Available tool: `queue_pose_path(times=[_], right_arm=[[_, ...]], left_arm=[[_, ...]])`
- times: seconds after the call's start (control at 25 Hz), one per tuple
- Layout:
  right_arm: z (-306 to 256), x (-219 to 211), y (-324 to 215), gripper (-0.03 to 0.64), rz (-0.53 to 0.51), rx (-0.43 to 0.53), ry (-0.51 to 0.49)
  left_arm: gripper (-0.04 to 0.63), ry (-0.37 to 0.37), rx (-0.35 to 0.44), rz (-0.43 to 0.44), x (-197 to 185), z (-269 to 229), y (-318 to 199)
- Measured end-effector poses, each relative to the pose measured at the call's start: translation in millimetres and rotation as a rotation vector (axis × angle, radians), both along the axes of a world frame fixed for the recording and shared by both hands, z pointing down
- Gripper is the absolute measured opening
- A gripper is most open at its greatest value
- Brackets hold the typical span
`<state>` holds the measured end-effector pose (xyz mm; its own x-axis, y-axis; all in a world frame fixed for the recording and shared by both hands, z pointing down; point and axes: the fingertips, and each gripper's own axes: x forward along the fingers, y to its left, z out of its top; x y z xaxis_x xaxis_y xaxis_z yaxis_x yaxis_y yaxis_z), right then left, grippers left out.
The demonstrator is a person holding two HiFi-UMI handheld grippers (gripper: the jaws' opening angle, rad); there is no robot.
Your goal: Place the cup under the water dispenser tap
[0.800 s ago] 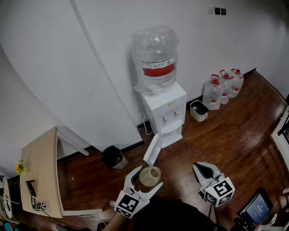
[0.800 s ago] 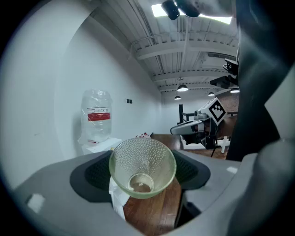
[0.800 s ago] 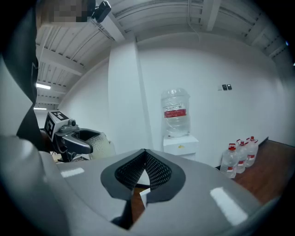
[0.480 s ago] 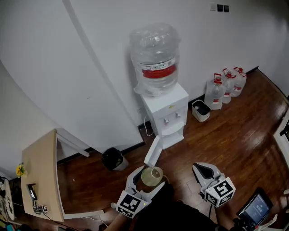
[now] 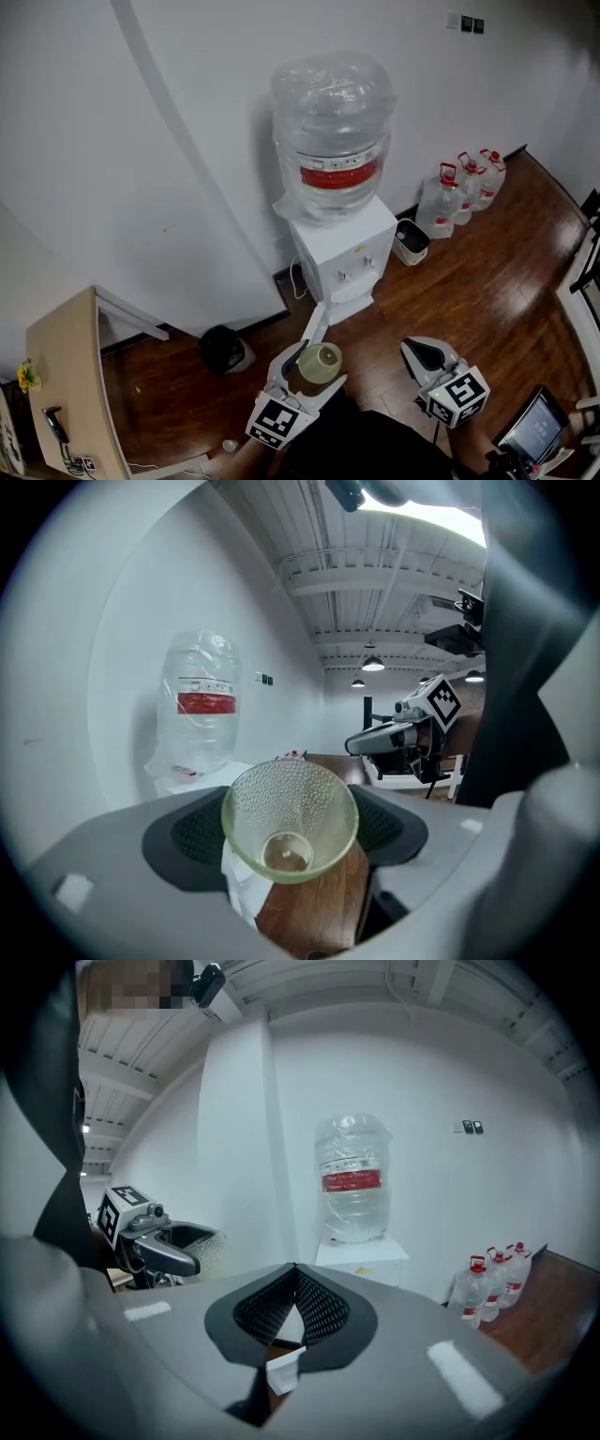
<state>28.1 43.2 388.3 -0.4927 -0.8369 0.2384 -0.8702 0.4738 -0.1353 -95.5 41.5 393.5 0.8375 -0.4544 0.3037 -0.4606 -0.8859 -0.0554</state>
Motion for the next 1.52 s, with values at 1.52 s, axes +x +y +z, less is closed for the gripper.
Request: queue_pose_path(times=[1.52], right_arm=[[73.6,107.2,-240.5,0.002,-0.26,-0.12,0.033]], left_arm=[[0.282,-0.139,-0.32,-0.435,94.2,272.9,-228.3]])
